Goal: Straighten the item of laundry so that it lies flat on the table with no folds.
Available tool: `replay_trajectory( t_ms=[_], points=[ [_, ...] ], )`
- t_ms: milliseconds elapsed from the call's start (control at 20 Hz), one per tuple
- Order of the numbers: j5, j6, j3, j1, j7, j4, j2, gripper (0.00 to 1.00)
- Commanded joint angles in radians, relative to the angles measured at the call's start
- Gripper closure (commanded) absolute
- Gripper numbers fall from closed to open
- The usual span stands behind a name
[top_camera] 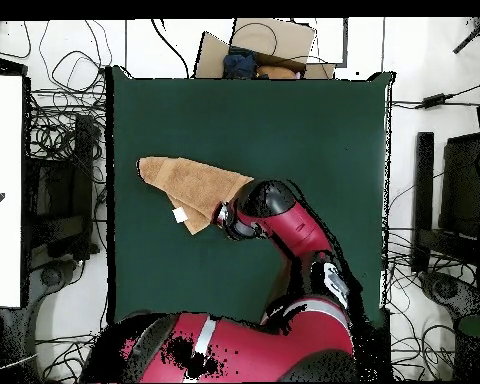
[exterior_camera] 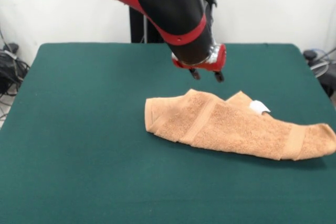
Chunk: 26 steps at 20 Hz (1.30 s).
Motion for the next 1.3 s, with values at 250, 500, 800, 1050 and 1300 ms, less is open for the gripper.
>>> replay_trajectory(
  t_ms=[250,500,800,1050,1300],
  points=[
    [-0.019,-0.127,0.106,-0.018,0.129,0.094,0.05,0.0],
    [-0.02,-0.182,0.127,-0.049,0.098,0.065,0.109,0.0],
    [-0.04,-0.232,0.139,-0.064,0.108,0.02,0.17,0.0],
    [-0.053,-0.237,0.142,-0.068,0.119,-0.005,0.192,0.0],
    [-0.068,-0.245,0.148,-0.075,0.126,0.02,0.172,0.0]
  ],
)
